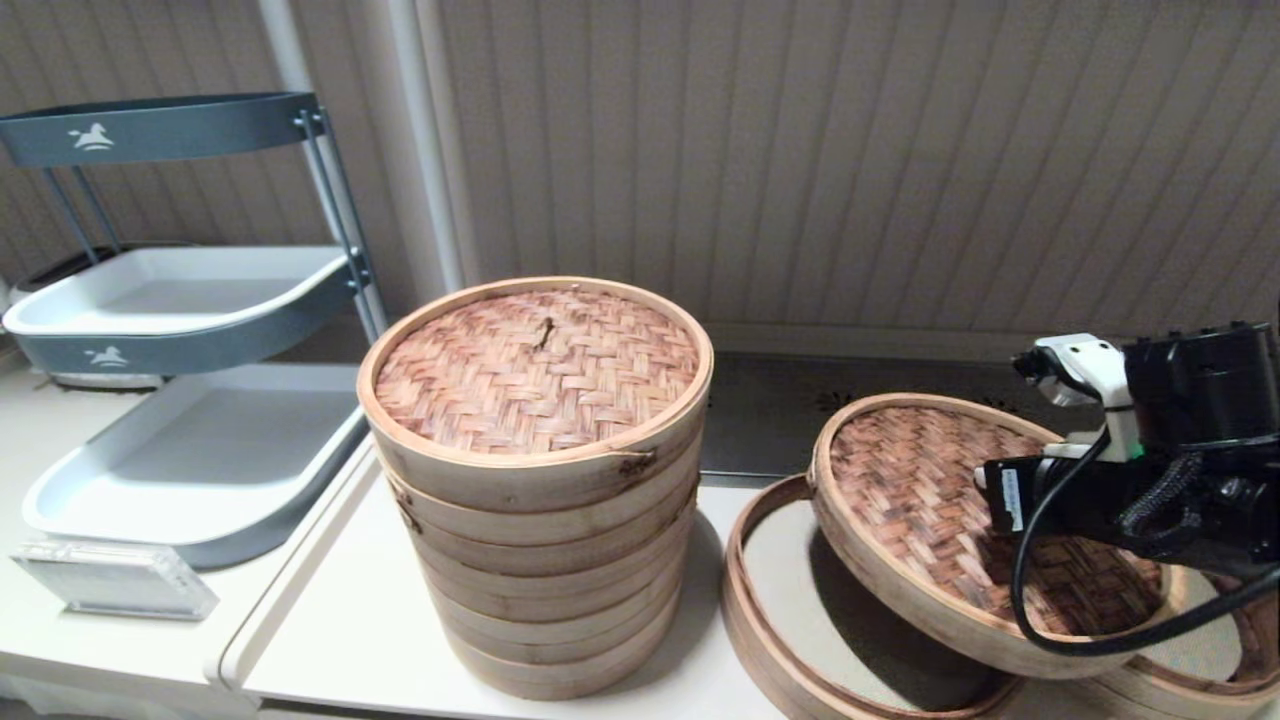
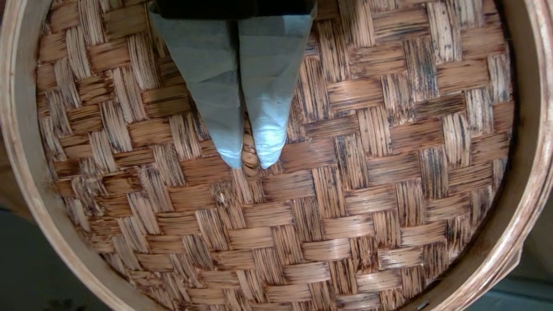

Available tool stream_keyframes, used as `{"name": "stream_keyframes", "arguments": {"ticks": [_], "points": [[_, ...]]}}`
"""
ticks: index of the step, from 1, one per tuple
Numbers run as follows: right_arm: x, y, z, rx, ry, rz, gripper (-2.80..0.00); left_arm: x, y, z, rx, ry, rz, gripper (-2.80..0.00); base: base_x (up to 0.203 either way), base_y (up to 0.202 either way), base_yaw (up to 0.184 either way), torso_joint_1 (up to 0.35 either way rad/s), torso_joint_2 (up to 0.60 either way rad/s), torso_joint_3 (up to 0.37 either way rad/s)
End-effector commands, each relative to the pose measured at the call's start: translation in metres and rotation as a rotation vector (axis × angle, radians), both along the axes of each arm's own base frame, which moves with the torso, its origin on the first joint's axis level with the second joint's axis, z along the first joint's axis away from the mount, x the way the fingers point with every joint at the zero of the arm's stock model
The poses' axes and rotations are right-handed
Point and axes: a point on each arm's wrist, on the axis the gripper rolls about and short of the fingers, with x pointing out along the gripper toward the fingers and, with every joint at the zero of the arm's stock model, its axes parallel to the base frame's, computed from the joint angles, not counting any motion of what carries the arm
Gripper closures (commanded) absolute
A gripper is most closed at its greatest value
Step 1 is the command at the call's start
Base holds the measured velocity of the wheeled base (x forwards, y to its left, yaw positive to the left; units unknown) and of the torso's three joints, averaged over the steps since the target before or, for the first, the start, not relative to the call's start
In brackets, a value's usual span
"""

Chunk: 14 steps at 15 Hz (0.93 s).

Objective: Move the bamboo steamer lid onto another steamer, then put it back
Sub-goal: Put the steamer

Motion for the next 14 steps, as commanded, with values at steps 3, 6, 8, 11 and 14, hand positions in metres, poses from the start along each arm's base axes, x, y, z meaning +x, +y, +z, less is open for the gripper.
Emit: {"name": "stream_keyframes", "arguments": {"ticks": [3,6,8,11,14], "points": [[-0.004,-0.030,0.005,-0.046,-0.022,-0.089,0.00,0.002,0.000,-0.007,0.000,0.022,0.001,0.00,0.000,0.000,0.000,0.000,0.00,0.000],[-0.004,-0.051,0.001,-0.071,-0.001,-0.146,0.00,0.002,0.000,-0.007,0.000,0.022,0.003,0.00,0.000,0.000,0.000,0.000,0.00,0.000],[-0.003,-0.066,0.000,-0.054,0.009,-0.171,0.00,0.002,0.000,-0.007,0.000,0.022,0.000,0.00,0.000,0.000,0.000,0.000,0.00,0.000],[0.000,-0.088,-0.005,-0.066,0.029,-0.233,0.00,0.002,0.000,-0.007,0.000,0.022,0.000,0.00,0.000,0.000,0.000,0.000,0.00,0.000],[0.004,-0.110,-0.013,-0.050,0.068,-0.287,0.00,0.002,0.000,-0.007,0.000,0.022,0.000,0.00,0.000,0.000,0.000,0.000,0.00,0.000]]}}
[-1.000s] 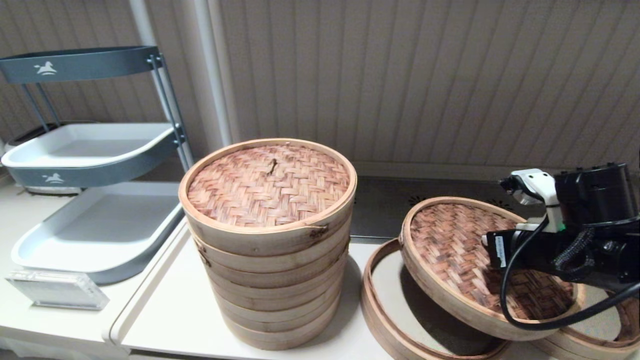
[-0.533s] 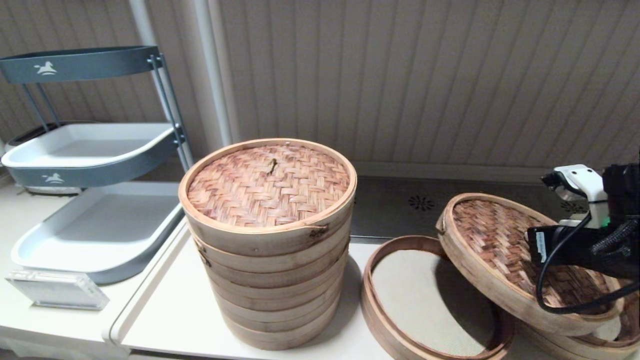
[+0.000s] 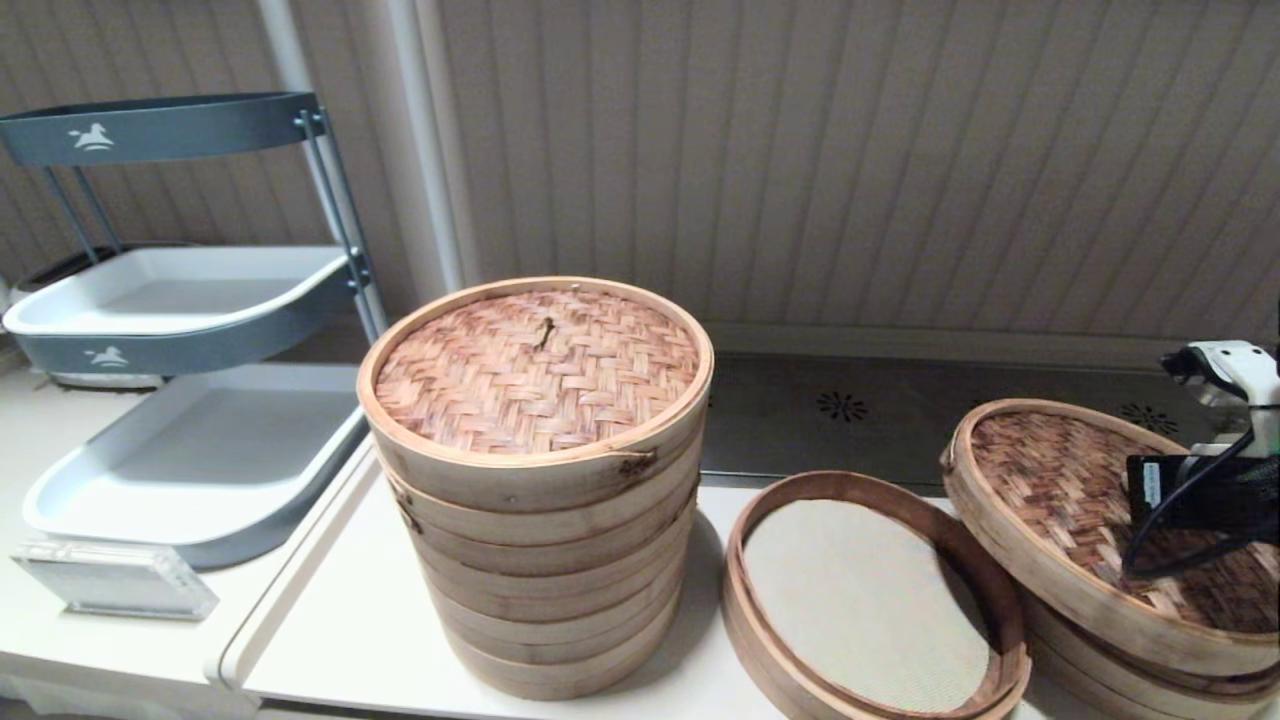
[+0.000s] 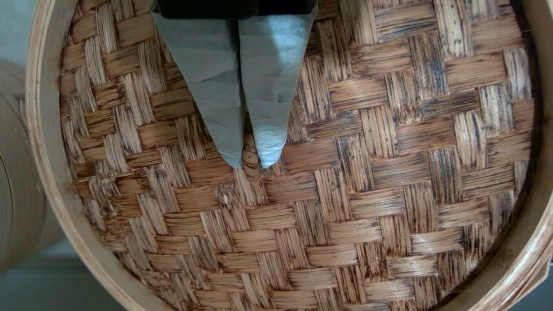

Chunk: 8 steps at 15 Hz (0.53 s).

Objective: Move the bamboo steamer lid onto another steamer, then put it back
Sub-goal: Put the steamer

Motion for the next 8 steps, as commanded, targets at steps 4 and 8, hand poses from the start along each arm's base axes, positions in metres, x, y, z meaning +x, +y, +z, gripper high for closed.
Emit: {"name": "stream_keyframes", "arguments": {"ticks": [4,8], "points": [[0.005,-0.039,-0.014,0.027,0.057,-0.090,0.00,0.002,0.000,-0.007,0.000,0.022,0.001,0.00,0.000,0.000,0.000,0.000,0.00,0.000],[0.004,-0.051,-0.022,0.039,0.086,-0.108,0.00,0.002,0.000,-0.007,0.000,0.021,0.000,0.00,0.000,0.000,0.000,0.000,0.00,0.000]]}}
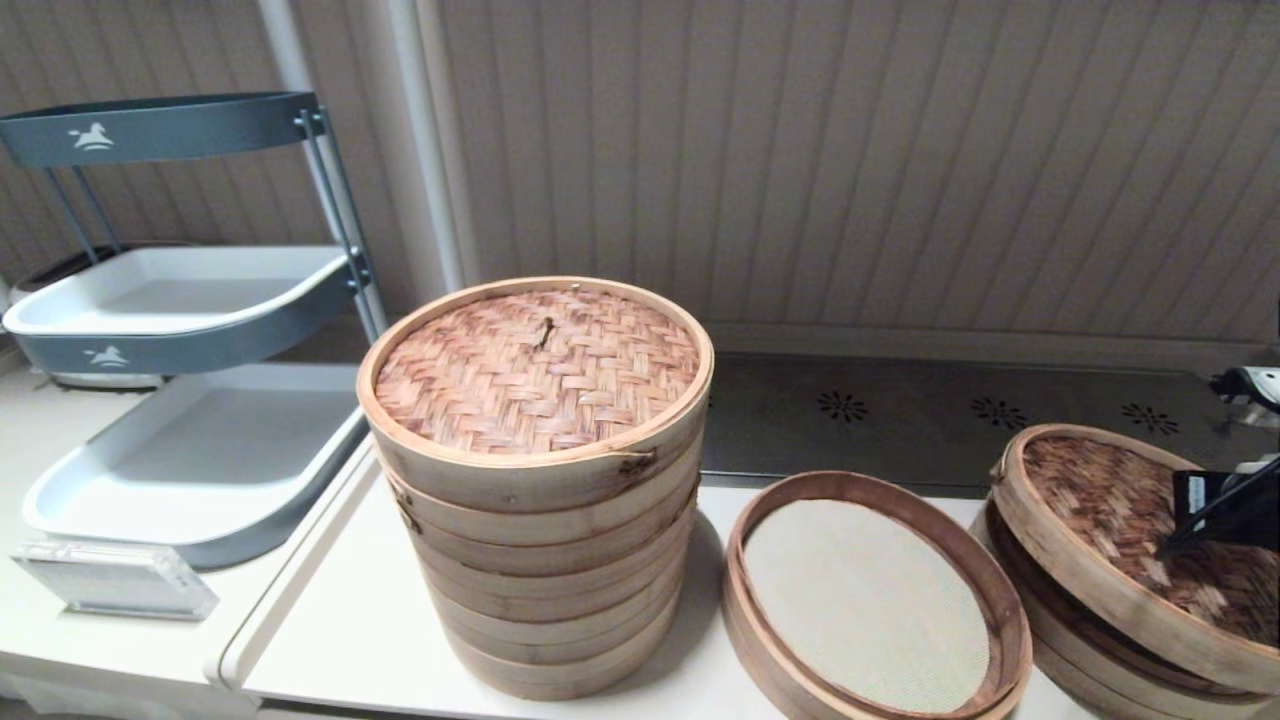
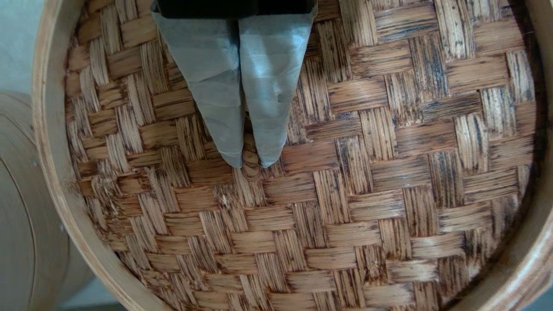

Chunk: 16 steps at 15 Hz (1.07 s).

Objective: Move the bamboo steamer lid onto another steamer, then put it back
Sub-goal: Put the steamer

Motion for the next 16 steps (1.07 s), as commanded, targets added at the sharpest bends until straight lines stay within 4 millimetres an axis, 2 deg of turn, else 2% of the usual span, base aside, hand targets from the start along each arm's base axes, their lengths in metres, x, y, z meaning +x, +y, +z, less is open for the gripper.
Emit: {"name": "stream_keyframes", "arguments": {"ticks": [1,8,11,16], "points": [[0.001,-0.008,-0.009,0.012,0.030,-0.004,0.00,0.002,0.000,-0.007,0.000,0.023,0.001,0.00,0.000,0.000,0.000,0.000,0.00,0.000],[0.016,-0.016,-0.031,0.019,0.033,0.002,0.00,0.002,0.000,-0.007,0.000,0.023,0.002,0.00,0.000,0.000,0.000,0.000,0.00,0.000],[0.014,-0.015,-0.037,0.012,0.045,0.011,0.00,0.002,0.000,-0.007,0.000,0.023,0.000,0.00,0.000,0.000,0.000,0.000,0.00,0.000],[0.014,-0.016,-0.034,-0.010,0.030,0.016,0.00,0.002,0.000,-0.007,0.000,0.023,0.002,0.00,0.000,0.000,0.000,0.000,0.00,0.000]]}}
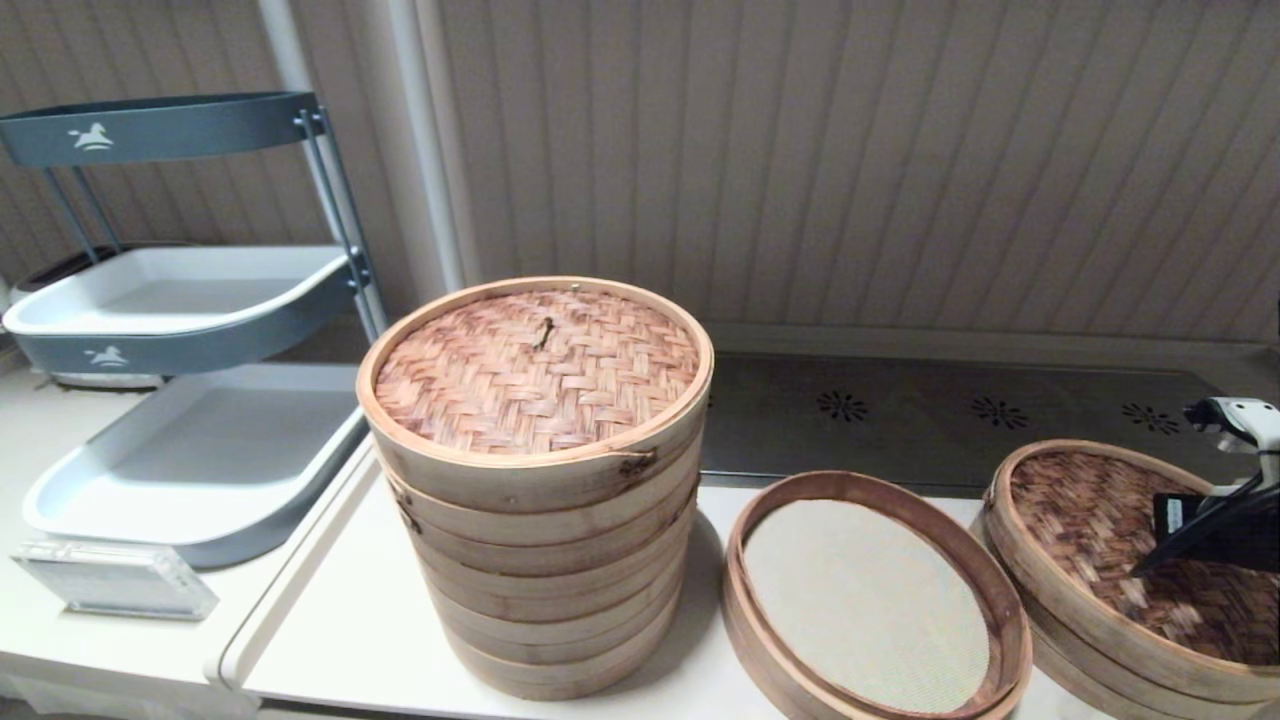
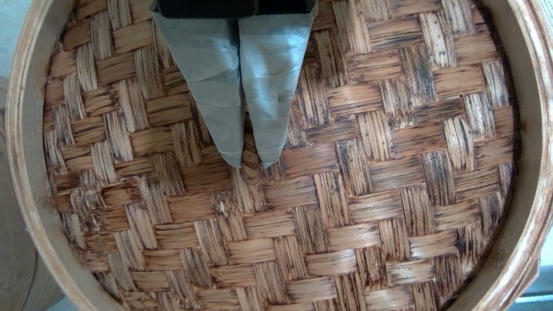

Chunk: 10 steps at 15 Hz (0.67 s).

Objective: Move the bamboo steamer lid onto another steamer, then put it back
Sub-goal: Put the steamer

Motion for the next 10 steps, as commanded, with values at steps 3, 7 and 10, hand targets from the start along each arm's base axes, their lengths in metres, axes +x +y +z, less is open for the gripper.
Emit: {"name": "stream_keyframes", "arguments": {"ticks": [3,7,10], "points": [[0.0003,-0.0025,-0.0019,-0.006,0.008,-0.001,0.00,0.0017,0.0000,-0.0068,0.000,0.021,0.002,0.00,0.000,0.000,0.000,0.000,0.00,0.000],[0.0015,-0.0070,-0.0045,-0.008,0.016,-0.010,0.00,0.0018,0.0000,-0.0068,0.000,0.022,0.000,0.00,0.000,0.000,0.000,0.000,0.00,0.000],[0.0053,-0.0088,-0.0066,-0.016,0.001,-0.010,0.00,0.0017,0.0000,-0.0068,0.000,0.021,0.000,0.00,0.000,0.000,0.000,0.000,0.00,0.000]]}}
